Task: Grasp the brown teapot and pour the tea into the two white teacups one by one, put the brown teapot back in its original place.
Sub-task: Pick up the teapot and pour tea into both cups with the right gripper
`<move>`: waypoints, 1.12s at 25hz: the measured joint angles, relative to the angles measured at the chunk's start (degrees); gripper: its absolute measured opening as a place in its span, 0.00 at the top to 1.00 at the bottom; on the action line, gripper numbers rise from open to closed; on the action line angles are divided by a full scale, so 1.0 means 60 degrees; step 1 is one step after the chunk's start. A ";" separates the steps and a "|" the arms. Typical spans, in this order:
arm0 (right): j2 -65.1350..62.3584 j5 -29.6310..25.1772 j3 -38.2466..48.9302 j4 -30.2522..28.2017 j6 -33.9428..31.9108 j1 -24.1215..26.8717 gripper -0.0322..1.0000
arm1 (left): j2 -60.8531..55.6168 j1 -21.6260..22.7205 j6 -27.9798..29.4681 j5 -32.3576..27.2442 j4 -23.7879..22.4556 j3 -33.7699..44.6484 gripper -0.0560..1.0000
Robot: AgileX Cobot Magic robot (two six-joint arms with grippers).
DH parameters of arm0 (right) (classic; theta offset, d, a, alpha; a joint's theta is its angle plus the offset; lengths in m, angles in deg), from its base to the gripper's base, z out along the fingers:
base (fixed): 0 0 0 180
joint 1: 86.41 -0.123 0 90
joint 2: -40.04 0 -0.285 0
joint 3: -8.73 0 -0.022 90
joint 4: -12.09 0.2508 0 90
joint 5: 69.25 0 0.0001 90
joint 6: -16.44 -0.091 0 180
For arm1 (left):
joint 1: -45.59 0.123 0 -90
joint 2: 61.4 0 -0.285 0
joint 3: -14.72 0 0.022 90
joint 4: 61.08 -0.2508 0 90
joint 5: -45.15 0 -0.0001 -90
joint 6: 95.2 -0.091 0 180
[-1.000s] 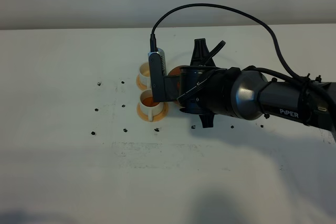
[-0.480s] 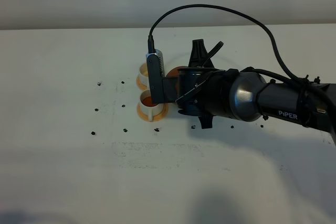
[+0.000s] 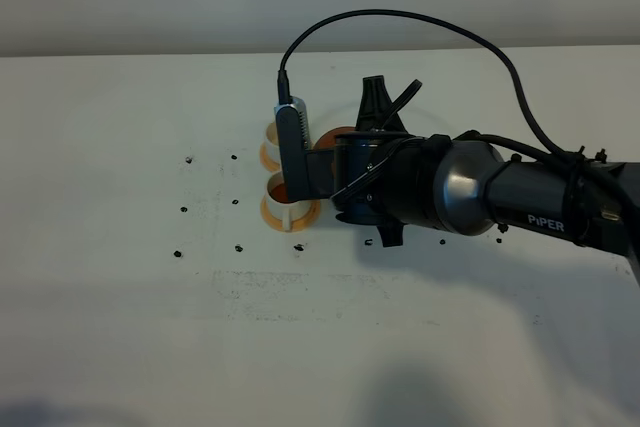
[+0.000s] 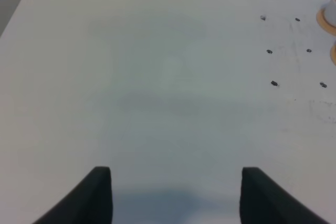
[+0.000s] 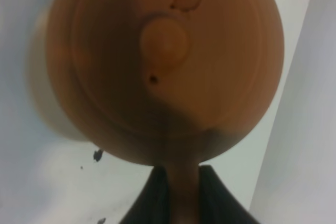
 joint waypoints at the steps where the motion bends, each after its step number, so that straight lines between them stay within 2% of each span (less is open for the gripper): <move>1: 0.0000 0.0012 0.0000 -0.0013 0.0000 -0.0007 0.85 | 0.0000 0.0000 0.0000 0.0000 0.0000 0.0000 0.47; 28: -0.0145 0.0083 0.0000 -0.0303 0.0071 -0.0093 0.85 | 0.0000 0.0000 0.0000 0.0000 0.0000 0.0000 0.47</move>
